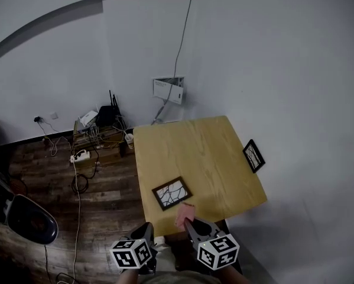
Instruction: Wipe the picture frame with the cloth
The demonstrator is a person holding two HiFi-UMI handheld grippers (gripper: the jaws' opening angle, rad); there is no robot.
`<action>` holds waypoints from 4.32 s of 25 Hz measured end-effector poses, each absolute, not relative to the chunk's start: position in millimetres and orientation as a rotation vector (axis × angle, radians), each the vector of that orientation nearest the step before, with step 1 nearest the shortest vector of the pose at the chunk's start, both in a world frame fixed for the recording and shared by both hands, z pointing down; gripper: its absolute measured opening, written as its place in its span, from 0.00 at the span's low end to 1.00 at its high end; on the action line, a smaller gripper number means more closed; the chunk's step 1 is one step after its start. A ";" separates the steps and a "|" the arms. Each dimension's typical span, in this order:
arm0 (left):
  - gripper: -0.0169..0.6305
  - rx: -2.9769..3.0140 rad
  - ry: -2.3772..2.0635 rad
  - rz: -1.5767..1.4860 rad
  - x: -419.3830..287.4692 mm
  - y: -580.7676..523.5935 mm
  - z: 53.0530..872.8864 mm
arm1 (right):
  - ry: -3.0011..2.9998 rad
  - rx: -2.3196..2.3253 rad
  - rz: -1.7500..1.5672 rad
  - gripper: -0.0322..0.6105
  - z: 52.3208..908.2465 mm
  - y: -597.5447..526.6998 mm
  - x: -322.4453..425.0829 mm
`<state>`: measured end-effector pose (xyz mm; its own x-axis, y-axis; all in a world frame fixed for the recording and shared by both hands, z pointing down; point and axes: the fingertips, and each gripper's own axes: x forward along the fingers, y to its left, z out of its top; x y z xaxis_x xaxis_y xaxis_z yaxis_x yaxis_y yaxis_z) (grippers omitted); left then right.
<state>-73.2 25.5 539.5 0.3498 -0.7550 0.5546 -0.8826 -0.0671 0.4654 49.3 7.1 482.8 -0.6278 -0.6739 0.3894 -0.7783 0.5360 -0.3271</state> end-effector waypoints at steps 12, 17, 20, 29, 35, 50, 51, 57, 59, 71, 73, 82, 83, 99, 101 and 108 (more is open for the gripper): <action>0.03 1.849 -1.375 0.340 -96.3 -82.3 575.4 | -2.478 1.179 0.705 0.08 511.7 -98.1 -1.1; 0.03 1.808 -1.320 0.368 -97.6 -104.6 601.6 | -2.420 1.140 0.721 0.08 539.9 -124.5 -10.3; 0.03 1.795 -1.266 0.382 -93.3 -113.1 618.8 | -2.378 1.101 0.735 0.08 560.3 -133.4 -15.5; 0.03 1.751 -1.180 0.397 -90.2 -132.3 646.7 | -2.276 1.001 0.751 0.08 608.4 -144.4 -30.6; 0.03 1.758 -1.148 0.407 -84.0 -136.7 652.7 | -2.215 0.931 0.731 0.08 632.3 -143.1 -36.1; 0.03 1.718 -1.175 0.406 -74.4 -138.1 662.4 | -2.144 0.803 0.648 0.08 659.3 -146.8 -30.3; 0.03 1.714 -1.175 0.403 -73.2 -137.7 663.7 | -2.143 0.803 0.642 0.08 659.6 -148.2 -28.8; 0.03 1.711 -1.185 0.405 -73.1 -136.9 666.0 | -2.128 0.820 0.621 0.08 661.9 -155.3 -15.6; 0.03 1.708 -1.187 0.402 -73.1 -136.2 665.8 | -2.120 0.836 0.619 0.08 661.7 -158.4 -8.5; 0.03 1.694 -1.184 0.390 -73.4 -136.6 664.4 | -2.047 0.952 0.578 0.08 660.5 -180.2 33.5; 0.03 1.695 -1.184 0.388 -73.6 -136.6 664.9 | -2.038 0.972 0.578 0.08 660.9 -182.2 38.1; 0.03 1.699 -1.181 0.393 -74.5 -134.9 664.6 | -2.022 1.003 0.580 0.08 660.0 -184.6 47.3; 0.03 1.700 -1.180 0.394 -74.7 -134.8 664.0 | -2.021 1.005 0.580 0.08 659.7 -184.5 47.3; 0.03 1.708 -1.156 0.384 -73.5 -135.8 665.1 | -2.183 1.004 0.728 0.08 618.0 -151.0 18.7; 0.03 1.713 -1.154 0.387 -73.8 -135.3 664.8 | -2.191 0.979 0.728 0.08 617.7 -140.6 10.5; 0.03 1.715 -1.147 0.389 -74.2 -134.4 665.5 | -2.186 0.903 0.752 0.08 628.2 -111.5 -8.1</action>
